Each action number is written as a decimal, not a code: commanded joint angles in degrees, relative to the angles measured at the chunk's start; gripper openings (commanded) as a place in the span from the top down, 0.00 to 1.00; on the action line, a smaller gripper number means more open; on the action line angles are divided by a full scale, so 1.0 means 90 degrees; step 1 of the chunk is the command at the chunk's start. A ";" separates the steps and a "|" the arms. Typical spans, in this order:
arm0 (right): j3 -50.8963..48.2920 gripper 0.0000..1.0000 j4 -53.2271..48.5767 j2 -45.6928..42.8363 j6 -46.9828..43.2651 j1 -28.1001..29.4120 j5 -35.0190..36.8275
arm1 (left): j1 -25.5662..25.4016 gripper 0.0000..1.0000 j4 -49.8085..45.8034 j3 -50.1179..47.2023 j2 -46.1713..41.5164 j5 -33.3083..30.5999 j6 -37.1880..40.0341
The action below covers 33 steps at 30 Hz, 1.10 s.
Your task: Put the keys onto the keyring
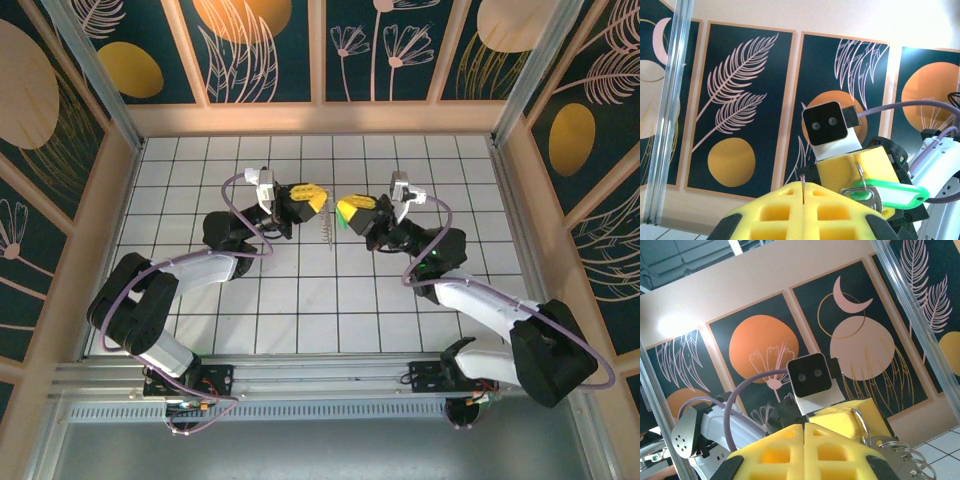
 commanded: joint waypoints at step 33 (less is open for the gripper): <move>0.0067 1.00 0.0498 0.0309 0.0071 -0.0212 0.0160 | -0.0020 1.00 0.0987 0.0086 0.0033 -0.0048 -0.0162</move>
